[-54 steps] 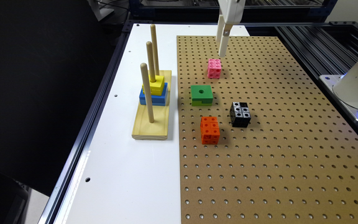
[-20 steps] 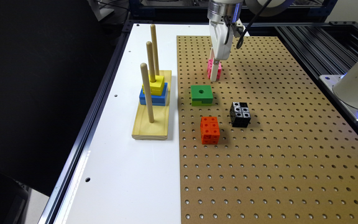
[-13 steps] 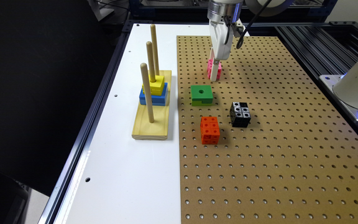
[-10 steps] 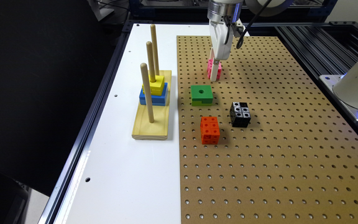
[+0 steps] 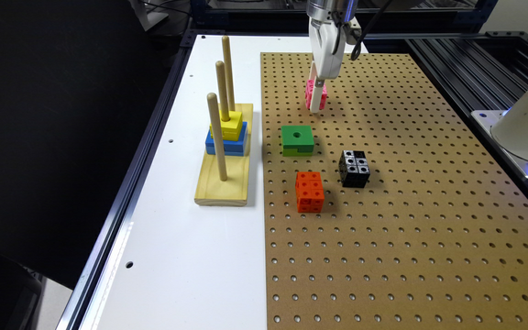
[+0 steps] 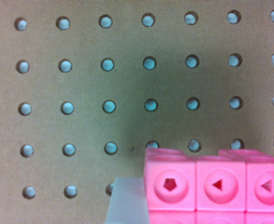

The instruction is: Pick up pink block.

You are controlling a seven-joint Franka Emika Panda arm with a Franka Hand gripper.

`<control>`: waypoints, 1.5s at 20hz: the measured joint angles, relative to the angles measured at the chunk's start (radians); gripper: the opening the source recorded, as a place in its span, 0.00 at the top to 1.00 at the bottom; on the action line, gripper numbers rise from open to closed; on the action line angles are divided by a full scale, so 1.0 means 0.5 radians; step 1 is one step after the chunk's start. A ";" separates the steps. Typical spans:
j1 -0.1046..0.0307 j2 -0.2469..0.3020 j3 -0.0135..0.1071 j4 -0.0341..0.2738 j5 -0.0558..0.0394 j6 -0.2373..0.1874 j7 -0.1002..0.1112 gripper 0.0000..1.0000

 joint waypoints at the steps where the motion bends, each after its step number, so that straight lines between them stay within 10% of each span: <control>1: 0.000 -0.026 0.000 0.000 0.000 -0.021 0.000 1.00; 7: 0.000 -0.249 0.001 -0.008 0.000 -0.257 0.000 1.00; 27: 0.001 -0.398 0.041 -0.005 0.002 -0.368 0.008 1.00; 30: 0.001 -0.509 0.042 0.015 0.002 -0.483 0.008 1.00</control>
